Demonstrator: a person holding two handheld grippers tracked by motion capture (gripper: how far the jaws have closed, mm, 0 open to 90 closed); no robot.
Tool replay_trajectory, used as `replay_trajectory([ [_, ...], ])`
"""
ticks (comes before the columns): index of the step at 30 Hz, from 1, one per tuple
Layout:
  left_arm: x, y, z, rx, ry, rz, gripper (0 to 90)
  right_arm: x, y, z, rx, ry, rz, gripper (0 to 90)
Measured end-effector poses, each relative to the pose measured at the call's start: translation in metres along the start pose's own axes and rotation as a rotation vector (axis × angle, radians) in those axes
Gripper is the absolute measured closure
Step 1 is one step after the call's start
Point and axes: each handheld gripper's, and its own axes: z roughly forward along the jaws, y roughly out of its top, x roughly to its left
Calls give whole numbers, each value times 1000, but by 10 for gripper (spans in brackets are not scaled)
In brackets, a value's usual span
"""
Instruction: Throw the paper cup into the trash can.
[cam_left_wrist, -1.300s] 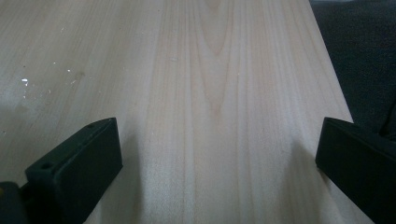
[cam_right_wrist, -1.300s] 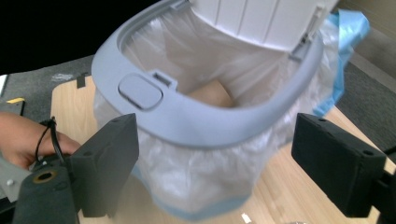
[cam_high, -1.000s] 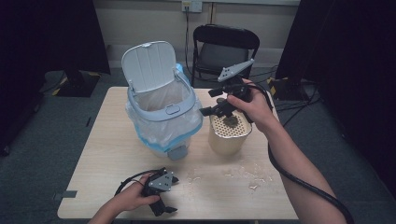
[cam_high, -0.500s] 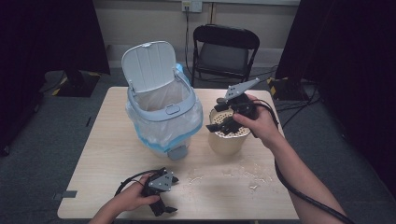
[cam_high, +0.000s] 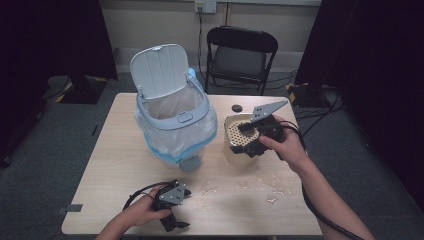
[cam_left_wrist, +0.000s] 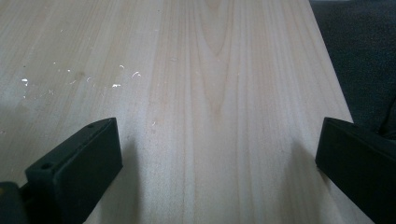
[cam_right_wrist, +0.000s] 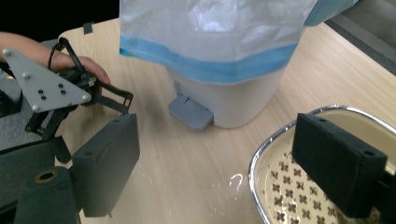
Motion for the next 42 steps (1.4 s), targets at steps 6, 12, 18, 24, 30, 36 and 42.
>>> replay_trajectory([
  [6,0,0,0,4,0,6,0,5,-14,0,23,-8,-10,146],
  [12,0,0,0,1,-3,-6,0,8,-29,4,40,-5,-5,147],
  [18,0,0,0,1,-2,-6,0,10,-41,6,39,2,0,146],
  [24,0,0,0,1,-3,-7,0,12,-53,8,32,8,11,146],
  [30,0,0,0,1,-2,-6,0,14,-64,9,34,12,11,146],
  [36,0,0,0,1,-2,-6,0,16,-75,13,34,13,23,146],
  [42,0,0,0,1,-2,-7,0,18,-88,15,31,18,37,146],
])
